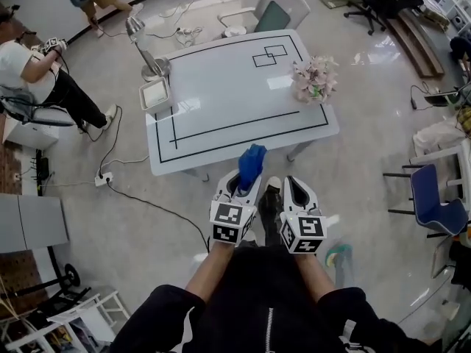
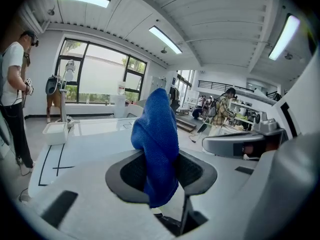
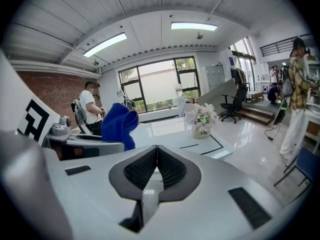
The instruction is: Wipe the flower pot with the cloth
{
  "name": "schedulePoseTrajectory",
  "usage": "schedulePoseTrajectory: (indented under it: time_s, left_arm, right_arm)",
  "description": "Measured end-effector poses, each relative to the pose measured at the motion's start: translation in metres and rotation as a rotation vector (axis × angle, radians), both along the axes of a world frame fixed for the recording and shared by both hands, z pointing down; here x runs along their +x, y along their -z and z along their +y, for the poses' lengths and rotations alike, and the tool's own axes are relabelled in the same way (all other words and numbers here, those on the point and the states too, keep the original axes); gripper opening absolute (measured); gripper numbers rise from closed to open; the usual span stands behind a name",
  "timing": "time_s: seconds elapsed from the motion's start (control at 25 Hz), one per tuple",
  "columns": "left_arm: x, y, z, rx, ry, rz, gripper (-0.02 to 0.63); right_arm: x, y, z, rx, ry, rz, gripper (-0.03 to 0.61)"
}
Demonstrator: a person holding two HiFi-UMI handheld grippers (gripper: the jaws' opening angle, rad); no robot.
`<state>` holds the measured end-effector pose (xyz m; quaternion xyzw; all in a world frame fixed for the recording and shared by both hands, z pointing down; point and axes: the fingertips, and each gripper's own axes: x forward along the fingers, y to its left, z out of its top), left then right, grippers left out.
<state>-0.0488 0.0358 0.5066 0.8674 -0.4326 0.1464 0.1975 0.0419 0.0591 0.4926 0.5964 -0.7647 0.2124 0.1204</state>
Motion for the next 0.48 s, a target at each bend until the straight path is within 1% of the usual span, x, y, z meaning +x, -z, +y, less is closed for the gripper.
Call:
schedulePoseTrajectory:
  time_s: [0.28,0.48]
  left_arm:
    - [0.023,-0.013,-0.072,-0.050,0.023,-0.008,0.141]
    - [0.046,-0.026,-0.127,-0.081,0.020,-0.018,0.141]
  right_arm:
    - [0.022,-0.015,-0.072,-0.064,0.032,0.005,0.008]
    - [0.039,-0.024,-0.127,-0.100,0.057,-0.009,0.008]
